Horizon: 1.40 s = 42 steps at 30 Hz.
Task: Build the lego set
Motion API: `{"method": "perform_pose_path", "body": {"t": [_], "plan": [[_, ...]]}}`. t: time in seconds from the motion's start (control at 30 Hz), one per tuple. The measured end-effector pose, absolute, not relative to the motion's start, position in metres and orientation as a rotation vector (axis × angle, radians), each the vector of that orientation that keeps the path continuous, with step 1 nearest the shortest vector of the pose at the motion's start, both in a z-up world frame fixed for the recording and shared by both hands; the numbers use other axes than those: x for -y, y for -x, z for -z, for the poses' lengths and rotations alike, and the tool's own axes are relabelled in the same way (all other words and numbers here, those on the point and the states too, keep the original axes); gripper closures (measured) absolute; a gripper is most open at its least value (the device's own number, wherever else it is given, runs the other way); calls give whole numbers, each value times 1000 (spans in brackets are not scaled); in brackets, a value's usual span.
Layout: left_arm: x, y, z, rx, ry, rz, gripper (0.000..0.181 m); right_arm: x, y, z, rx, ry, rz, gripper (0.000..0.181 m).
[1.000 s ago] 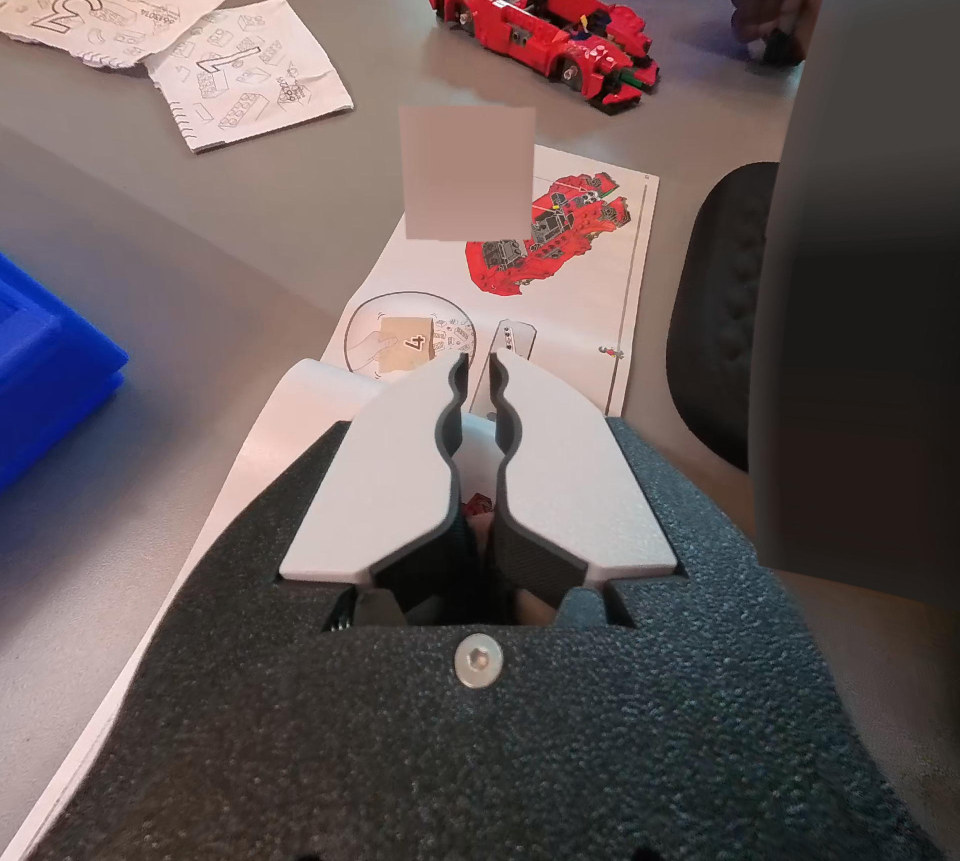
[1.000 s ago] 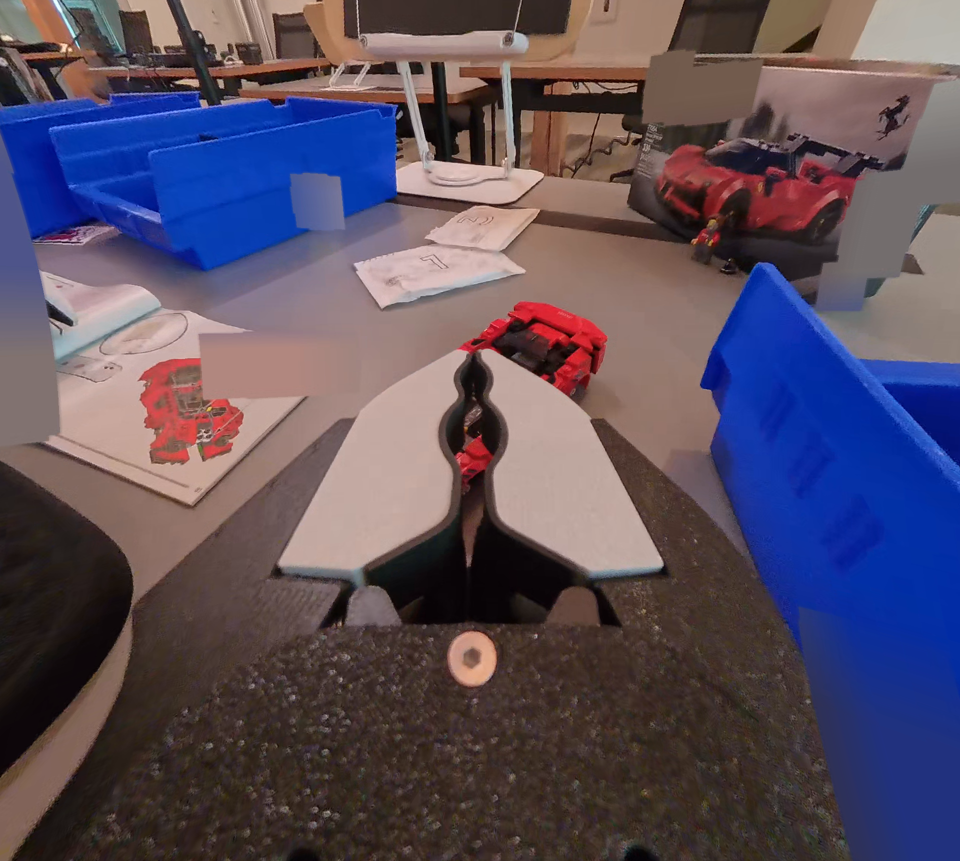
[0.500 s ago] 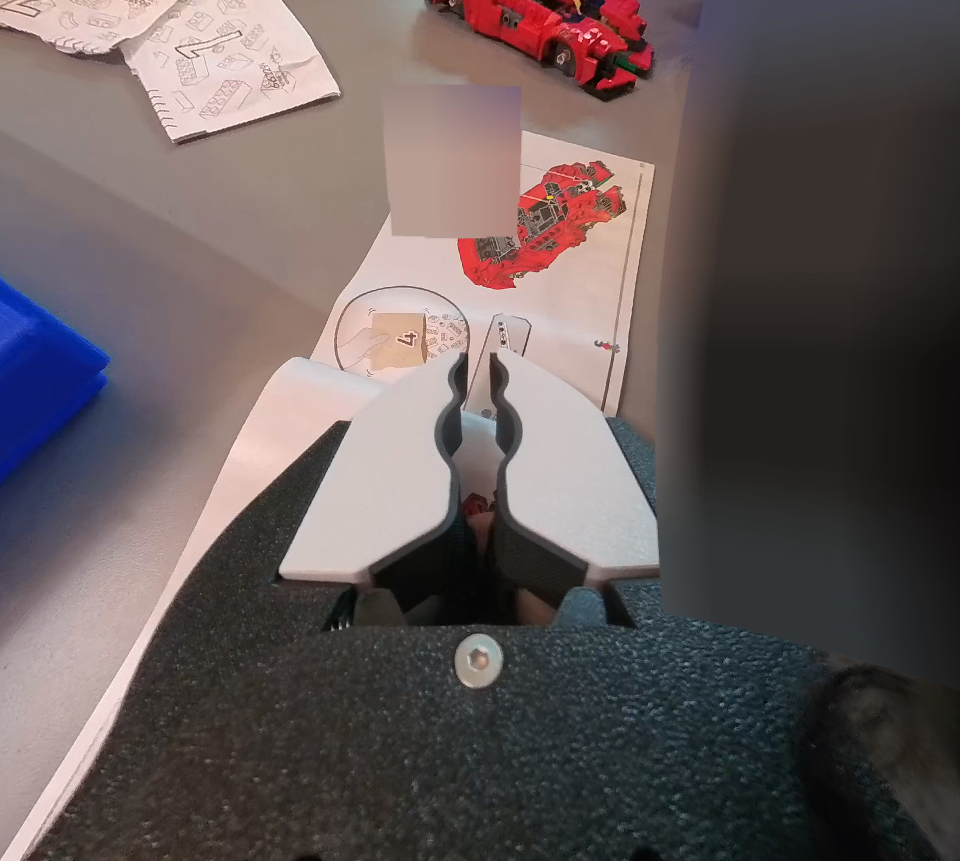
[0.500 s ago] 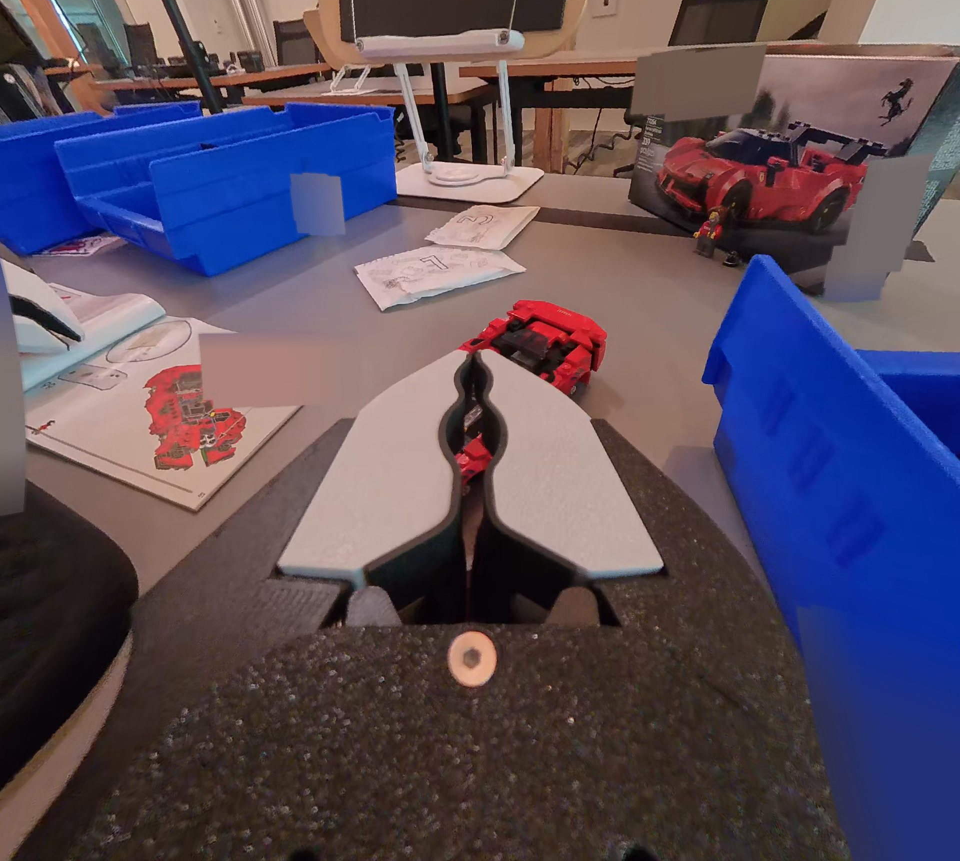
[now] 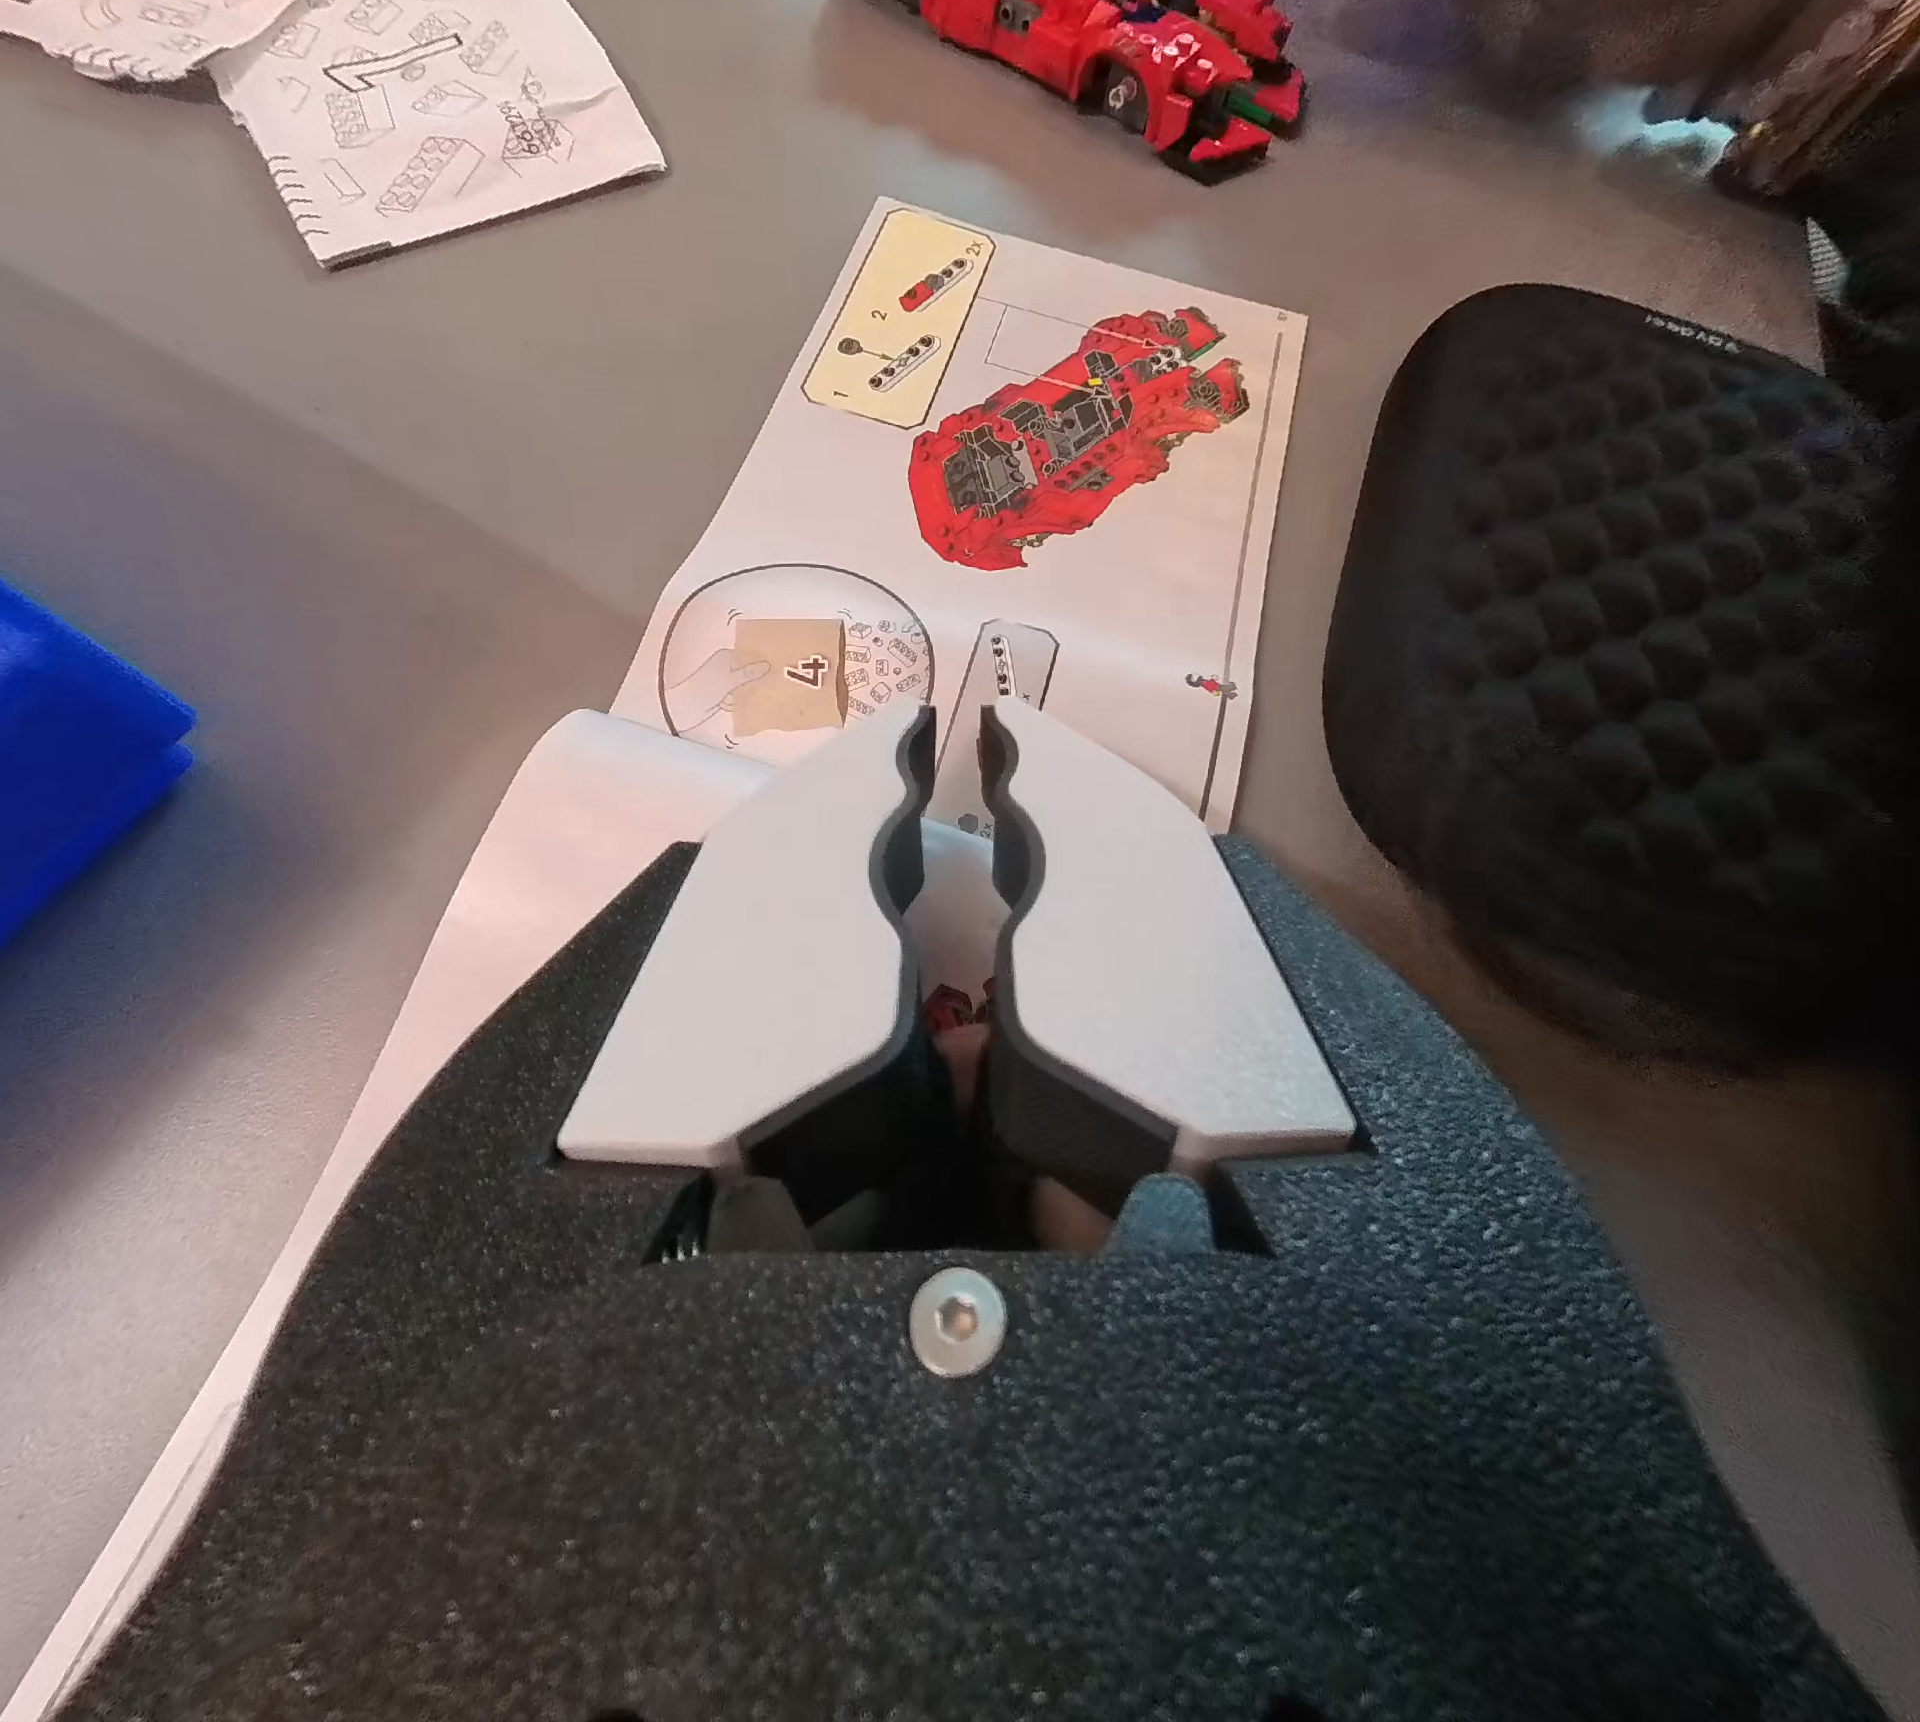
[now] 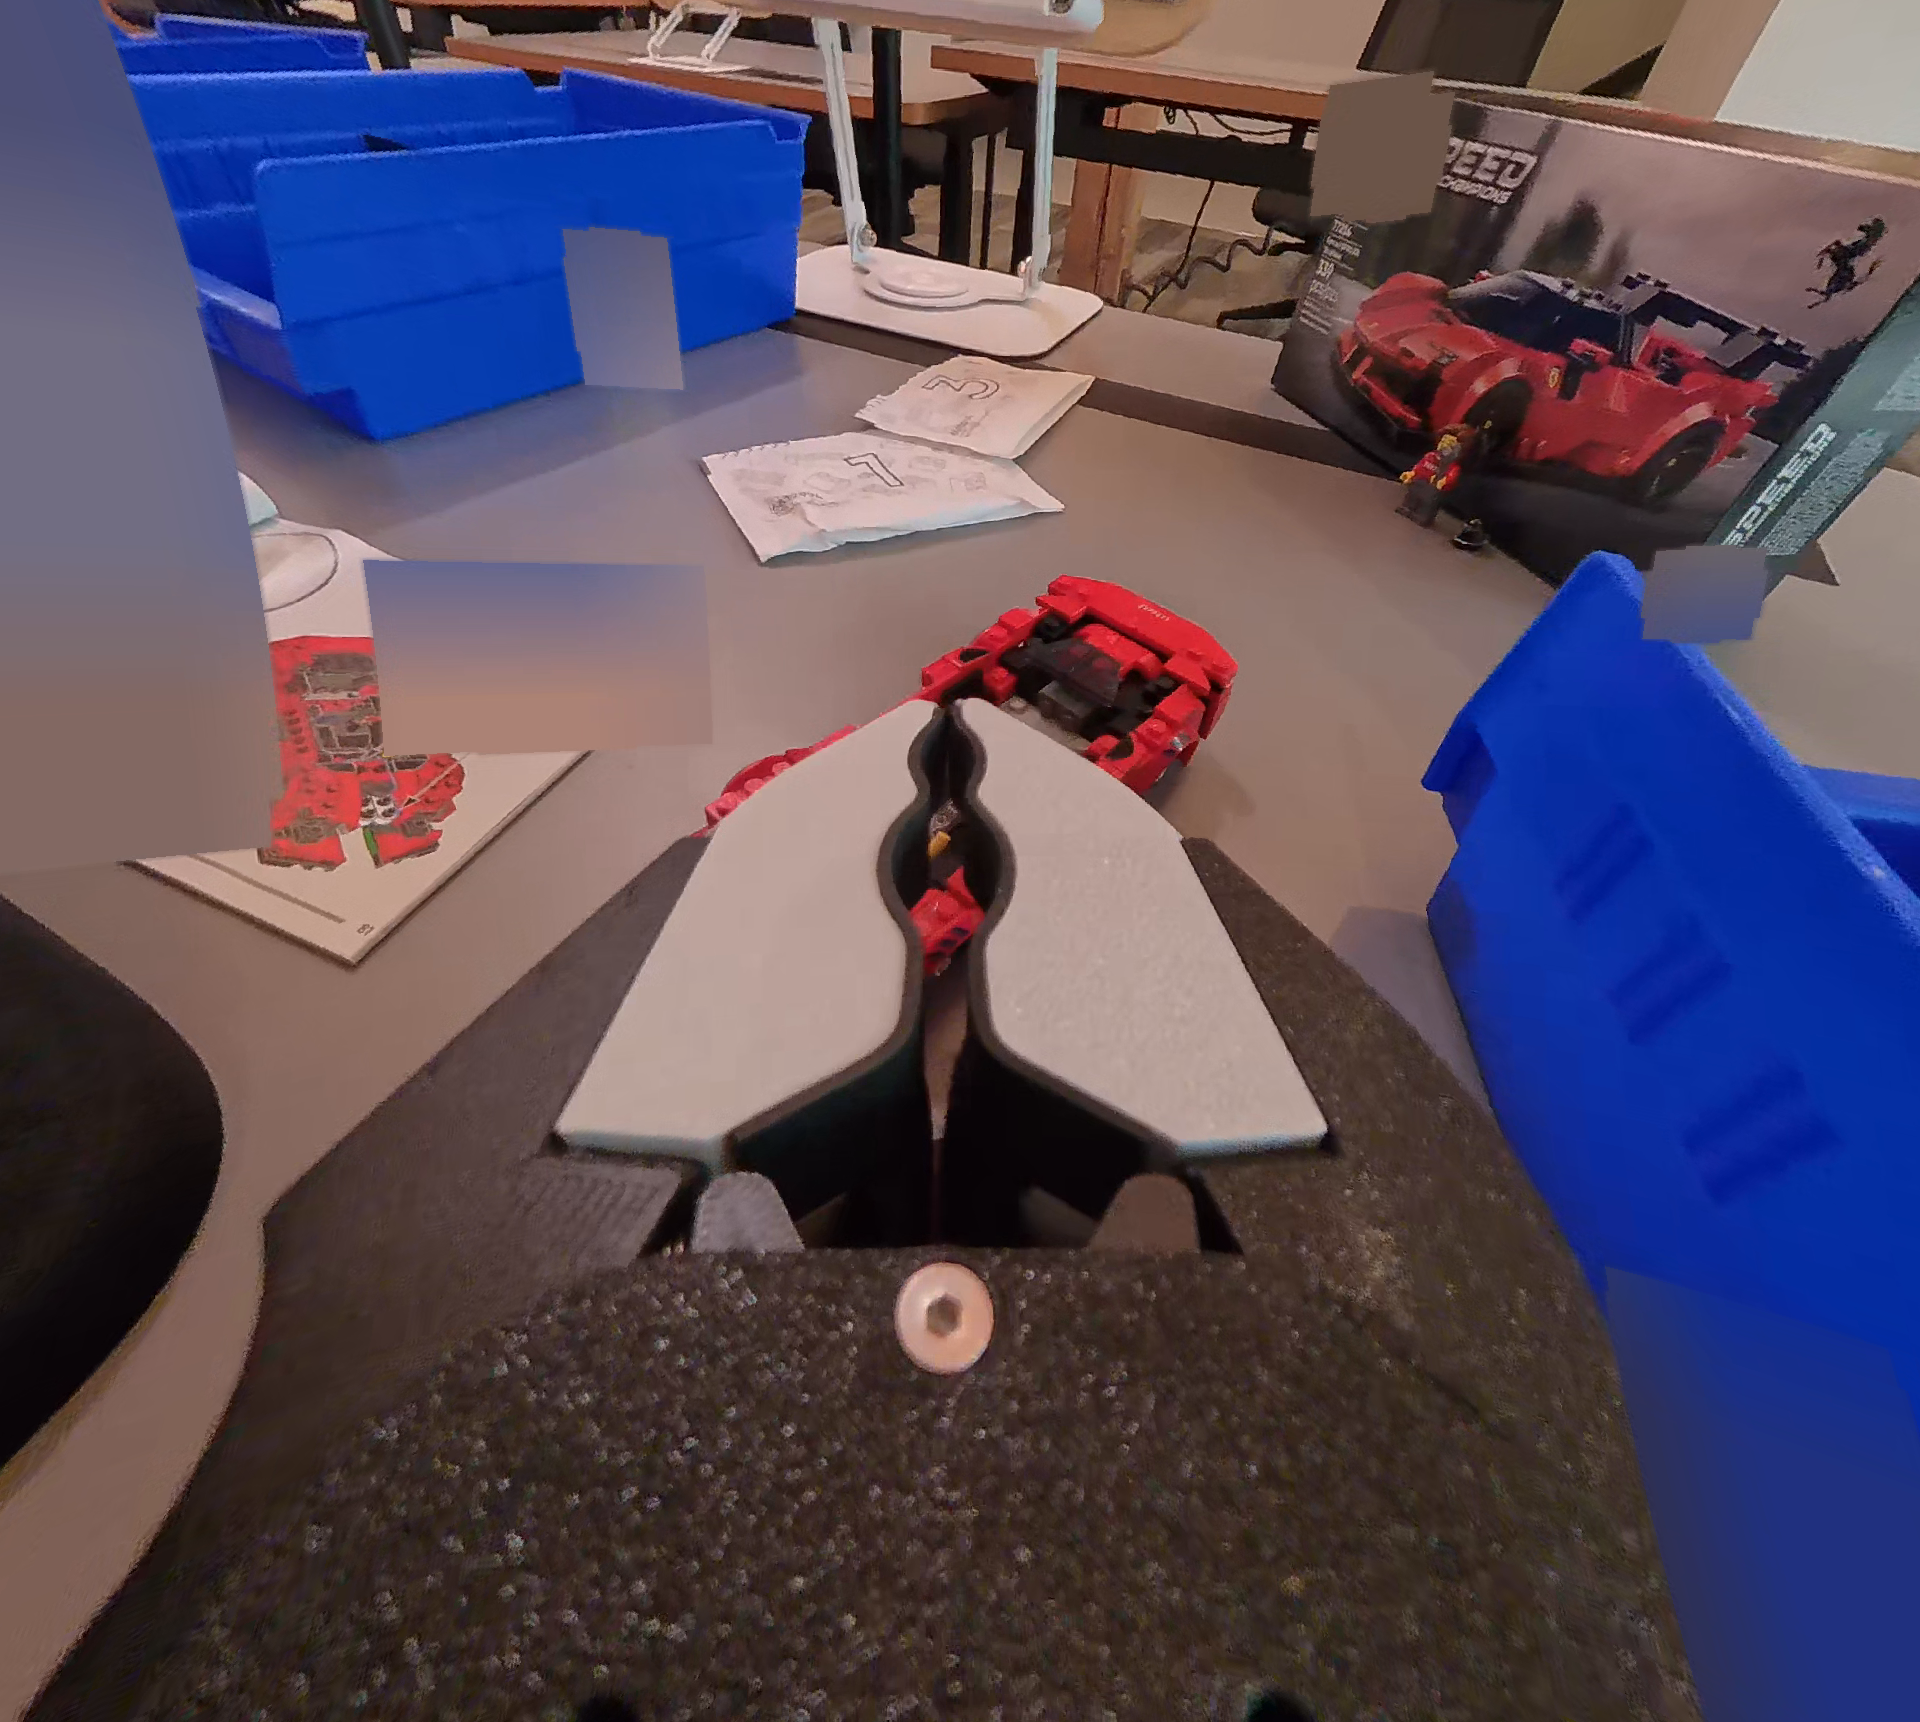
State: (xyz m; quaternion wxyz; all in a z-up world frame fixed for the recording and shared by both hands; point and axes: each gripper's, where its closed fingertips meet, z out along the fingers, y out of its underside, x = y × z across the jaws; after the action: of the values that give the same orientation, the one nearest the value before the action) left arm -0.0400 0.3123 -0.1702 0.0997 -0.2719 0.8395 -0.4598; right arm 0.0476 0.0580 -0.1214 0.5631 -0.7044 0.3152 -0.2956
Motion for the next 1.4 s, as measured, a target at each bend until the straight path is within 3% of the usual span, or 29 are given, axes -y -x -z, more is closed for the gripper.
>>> {"method": "perform_pose_path", "body": {"t": [0.03,0.43,0.87,1.4], "plan": [[-312,40,170,-2481,804,1361,174,-59,-47,122,-736,1668,699,181],[-315,38,166,-2445,816,1387,174,-66,-47,130,-708,1748,730,181],[-371,4,126,-1860,1304,1790,181,-70,-52,143,-720,1848,729,181],[-347,17,140,-2094,1173,1664,181,-73,-52,147,-724,1872,676,177]]}}
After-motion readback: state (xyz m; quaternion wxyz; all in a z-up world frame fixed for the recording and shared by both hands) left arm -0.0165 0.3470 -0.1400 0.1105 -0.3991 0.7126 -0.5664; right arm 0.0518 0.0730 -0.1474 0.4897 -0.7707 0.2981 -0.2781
